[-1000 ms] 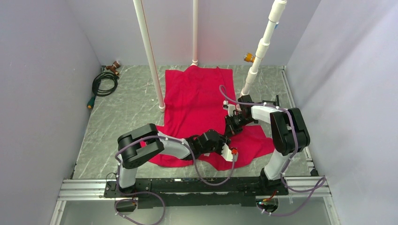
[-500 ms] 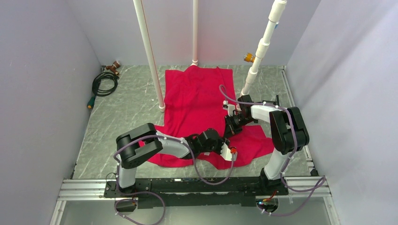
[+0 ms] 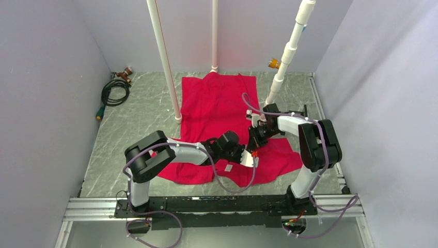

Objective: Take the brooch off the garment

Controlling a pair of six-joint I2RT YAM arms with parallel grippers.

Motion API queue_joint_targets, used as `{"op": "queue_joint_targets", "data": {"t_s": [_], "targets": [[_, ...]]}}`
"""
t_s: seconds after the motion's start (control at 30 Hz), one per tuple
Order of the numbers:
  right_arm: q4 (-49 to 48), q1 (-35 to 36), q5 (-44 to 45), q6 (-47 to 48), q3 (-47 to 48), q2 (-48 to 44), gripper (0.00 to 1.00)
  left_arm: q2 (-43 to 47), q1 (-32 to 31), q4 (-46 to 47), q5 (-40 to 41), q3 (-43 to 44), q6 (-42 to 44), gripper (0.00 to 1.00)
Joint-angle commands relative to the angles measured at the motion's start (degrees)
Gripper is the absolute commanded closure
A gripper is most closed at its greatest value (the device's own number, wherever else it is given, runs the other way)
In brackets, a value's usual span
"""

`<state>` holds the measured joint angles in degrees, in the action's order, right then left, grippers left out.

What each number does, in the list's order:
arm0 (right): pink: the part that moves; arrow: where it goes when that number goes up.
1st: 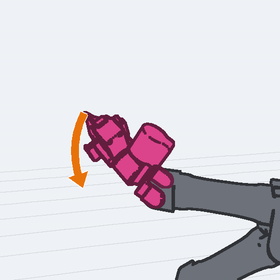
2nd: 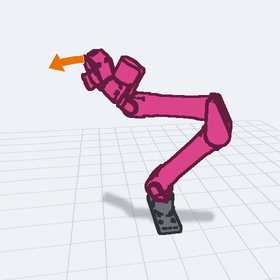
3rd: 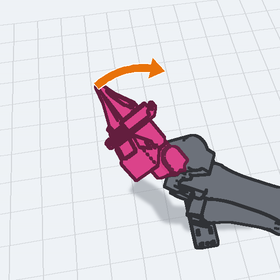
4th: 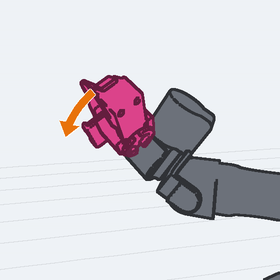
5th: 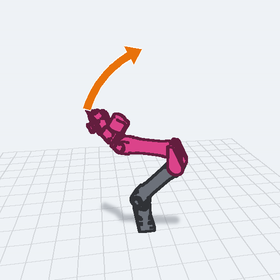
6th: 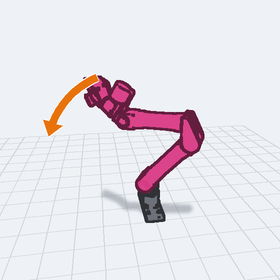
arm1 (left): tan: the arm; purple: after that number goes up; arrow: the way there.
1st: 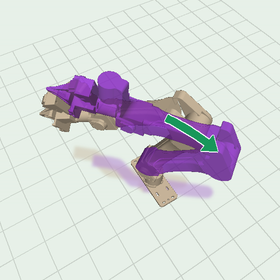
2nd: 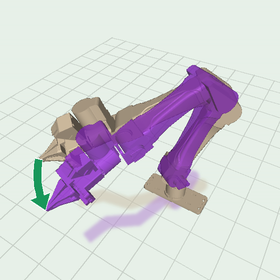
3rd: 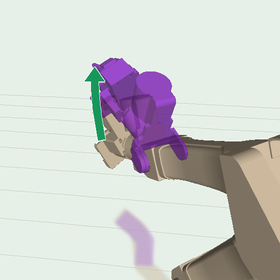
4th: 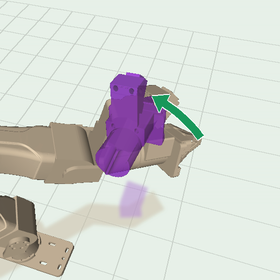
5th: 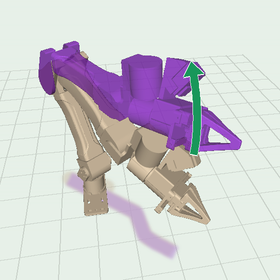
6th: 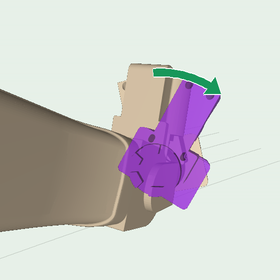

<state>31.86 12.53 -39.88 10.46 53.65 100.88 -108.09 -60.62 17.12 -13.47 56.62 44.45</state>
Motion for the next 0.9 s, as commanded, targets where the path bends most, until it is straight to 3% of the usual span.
{"op": "queue_joint_targets", "data": {"t_s": [0.0,0.17,0.33,0.5,0.6,0.7,0.87], "targets": [[-1.14,-0.84,2.11,1.62,0.50,-6.23,0.98,0.66,0.80,-2.14,-3.67,3.24,-2.16,1.00],[-2.87,-3.30,4.67,3.22,-1.22,-15.99,0.90,1.09,1.86,-6.66,-7.85,5.55,-6.13,1.00],[0.60,-9.68,1.63,10.39,-2.49,-25.23,0.60,-0.14,4.18,-15.05,-14.25,12.10,-12.03,1.00],[2.44,-18.11,-6.82,17.89,-4.12,-33.66,0.57,-1.64,7.07,-19.74,-19.70,16.87,-16.56,1.00],[3.18,-18.42,-9.98,22.64,-5.81,-38.00,0.57,-2.27,8.65,-21.62,-23.22,18.62,-18.18,1.00],[2.19,-18.27,-13.34,29.21,-10.00,-43.86,0.49,-3.41,9.57,-23.91,-25.70,20.45,-18.92,1.00],[1.12,-16.82,-17.36,33.77,-15.10,-45.16,0.57,-5.13,10.84,-26.69,-31.34,23.17,-20.29,1.00]]}}
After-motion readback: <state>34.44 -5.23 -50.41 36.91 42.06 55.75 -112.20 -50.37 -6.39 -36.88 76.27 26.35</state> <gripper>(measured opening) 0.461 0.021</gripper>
